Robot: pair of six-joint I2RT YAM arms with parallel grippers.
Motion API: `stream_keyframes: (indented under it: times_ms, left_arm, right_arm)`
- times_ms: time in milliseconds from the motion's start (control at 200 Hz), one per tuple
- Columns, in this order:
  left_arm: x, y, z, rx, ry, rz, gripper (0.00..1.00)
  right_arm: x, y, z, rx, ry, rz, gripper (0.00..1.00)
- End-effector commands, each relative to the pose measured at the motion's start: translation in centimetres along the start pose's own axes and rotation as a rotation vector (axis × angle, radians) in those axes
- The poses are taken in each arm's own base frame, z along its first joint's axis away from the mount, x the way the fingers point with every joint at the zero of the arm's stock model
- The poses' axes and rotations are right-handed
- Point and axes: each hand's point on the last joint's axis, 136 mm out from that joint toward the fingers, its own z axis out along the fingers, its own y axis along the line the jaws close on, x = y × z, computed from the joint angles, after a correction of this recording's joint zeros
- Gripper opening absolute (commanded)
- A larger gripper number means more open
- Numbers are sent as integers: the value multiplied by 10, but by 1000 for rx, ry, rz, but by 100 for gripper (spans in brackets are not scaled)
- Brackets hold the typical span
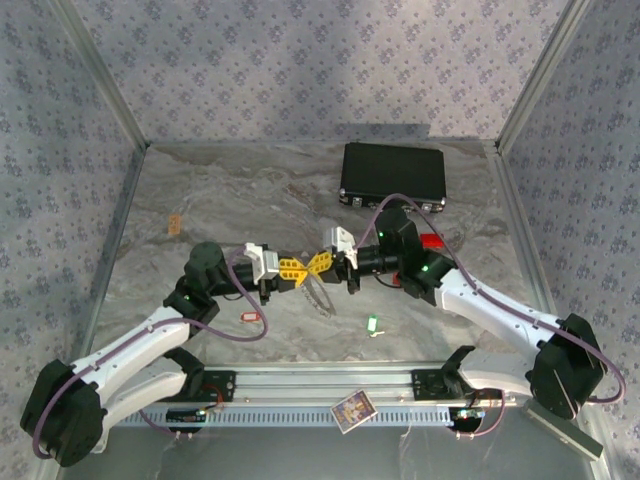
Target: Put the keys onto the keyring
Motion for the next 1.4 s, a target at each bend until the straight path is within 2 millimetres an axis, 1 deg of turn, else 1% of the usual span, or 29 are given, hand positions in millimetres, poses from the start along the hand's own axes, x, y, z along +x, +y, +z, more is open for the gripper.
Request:
stream_keyframes:
  times_ms: [0,120,200,315,330,345,440,535,700,795,1004,1079,1174,1254,1269,1329,1359,1394]
  left_arm:
    - [-14,3,-3,-42,-6,56,29]
    - [-9,6,-10,-82,69,60,32]
    - [-4,7,-13,-102,119,62,32]
    - [1,9,-15,-113,167,55,32]
    - [0,9,-15,-113,167,56,32]
    - [0,9,-15,-112,168,55,31]
    - [-3,7,-13,-91,159,48,30]
    - [-6,6,-10,-71,145,36,29]
    - [-9,6,-7,-54,127,26,27]
    - [-9,5,-5,-41,124,21,23]
    - [-4,4,-3,-20,156,13,8]
    - [-4,4,-2,-15,162,12,0]
    - [-4,5,-2,-15,168,17,0]
    - [-3,6,-3,-26,172,22,0]
    - [-3,7,-3,-31,174,23,0]
    - [-3,10,-4,-55,170,30,0]
    - [-3,12,-4,-71,164,33,0]
    - [-4,16,-5,-96,153,35,0]
  right_arm:
    - [-10,0,-2,12,40,-38,0]
    - [-7,-5,-9,55,156,-68,0]
    - [2,-4,-12,58,266,-83,0]
    - [5,-5,-15,72,383,-125,0]
    - [9,-4,-14,66,404,-126,0]
    - [-1,-7,-15,79,395,-148,0]
    - [1,-7,-14,88,461,-158,0]
    - [-3,-5,-9,75,470,-162,0]
    - [-3,-2,0,56,465,-172,0]
    - [-3,-2,4,54,470,-177,0]
    - [-9,0,9,48,459,-189,0]
    - [-9,1,11,44,458,-191,0]
    - [-9,1,12,42,453,-181,0]
    - [-10,0,9,52,441,-155,0]
    - [-10,-1,8,61,438,-147,3]
    - [-11,-8,2,104,420,-116,25]
    - [-8,-9,-3,124,421,-92,32]
    - [-11,-14,-8,160,392,-85,38]
